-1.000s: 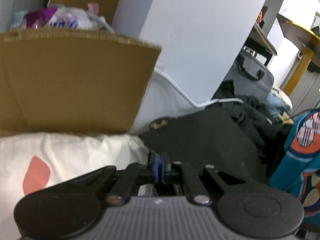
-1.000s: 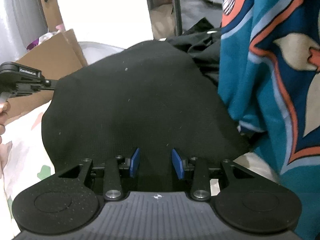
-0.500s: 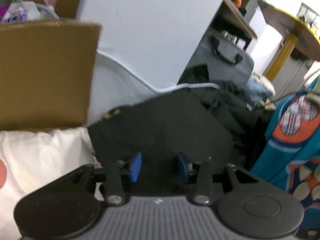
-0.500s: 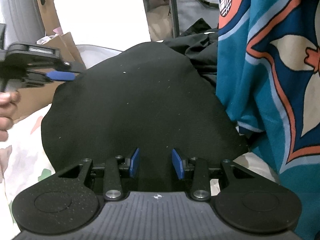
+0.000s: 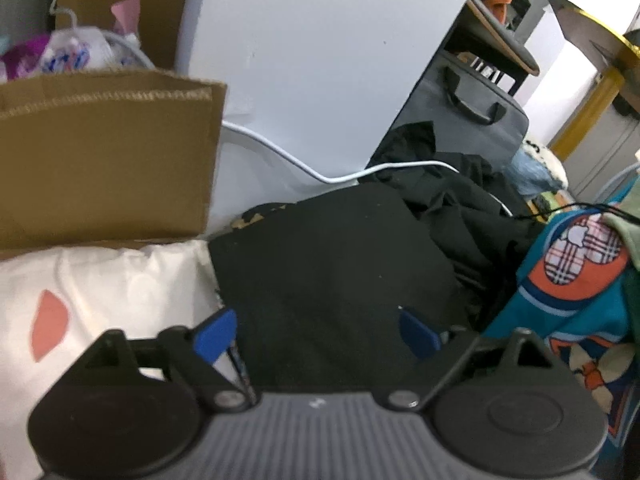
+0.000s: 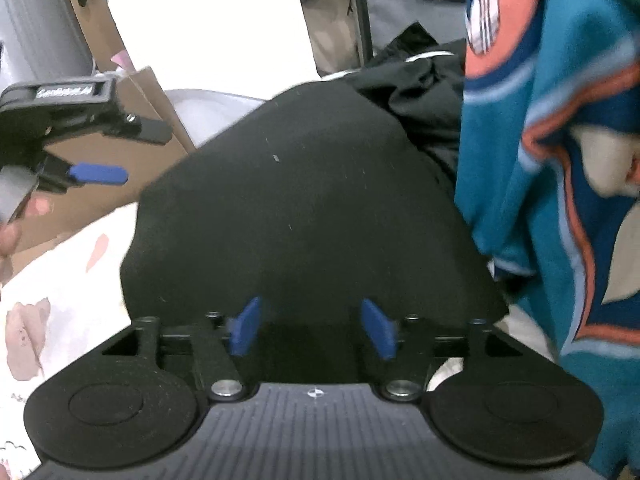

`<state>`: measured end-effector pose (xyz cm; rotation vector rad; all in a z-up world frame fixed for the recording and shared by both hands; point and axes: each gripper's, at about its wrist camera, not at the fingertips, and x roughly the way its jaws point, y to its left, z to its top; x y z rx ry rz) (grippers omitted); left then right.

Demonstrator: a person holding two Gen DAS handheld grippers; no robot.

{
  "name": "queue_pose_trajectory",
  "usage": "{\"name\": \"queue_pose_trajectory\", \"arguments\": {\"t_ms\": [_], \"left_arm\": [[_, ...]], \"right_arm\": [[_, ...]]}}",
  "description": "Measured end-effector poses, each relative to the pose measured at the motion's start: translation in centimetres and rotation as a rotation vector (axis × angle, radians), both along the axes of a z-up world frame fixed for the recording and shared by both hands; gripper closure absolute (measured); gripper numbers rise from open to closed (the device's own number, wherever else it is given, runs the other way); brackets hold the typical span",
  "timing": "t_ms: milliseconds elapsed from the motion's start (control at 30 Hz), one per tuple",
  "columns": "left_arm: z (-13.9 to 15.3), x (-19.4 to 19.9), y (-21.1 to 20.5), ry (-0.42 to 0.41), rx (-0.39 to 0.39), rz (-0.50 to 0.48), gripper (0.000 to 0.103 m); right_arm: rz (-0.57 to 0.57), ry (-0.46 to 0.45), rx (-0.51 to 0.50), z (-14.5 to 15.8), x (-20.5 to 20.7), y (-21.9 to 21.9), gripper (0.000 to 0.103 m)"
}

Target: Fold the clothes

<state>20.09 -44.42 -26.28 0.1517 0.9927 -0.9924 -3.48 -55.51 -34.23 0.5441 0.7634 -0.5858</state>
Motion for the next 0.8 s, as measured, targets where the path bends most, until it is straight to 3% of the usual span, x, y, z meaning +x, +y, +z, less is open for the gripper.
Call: {"name": "queue_pose_trajectory", "arguments": {"t_ms": [67,300,533,800], "left_arm": [[1.3,-0.1,0.4,-0.016,0.029,0.017,0.001],[5.7,-1.0,2.3,-0.051,0.137,0.048,0.001],[9.9,-3.1,4.6,-0.033,0.174,0.095,0.001],[14.9,-3.9,9.8,0.027,0.182,0.217,0.001]], "right_arm": [[0.002,0.008,0.021,1.0,0.4,-0.1,0.018],[-0.002,0.033,0.08,4.5,1.7,-0.6,0.01],[0.013,0.026,0.099,10.2,1.3,-0.7,0.006],[-0.006,0.003,0.144,13.5,-1.2,0.4,0.002]]}}
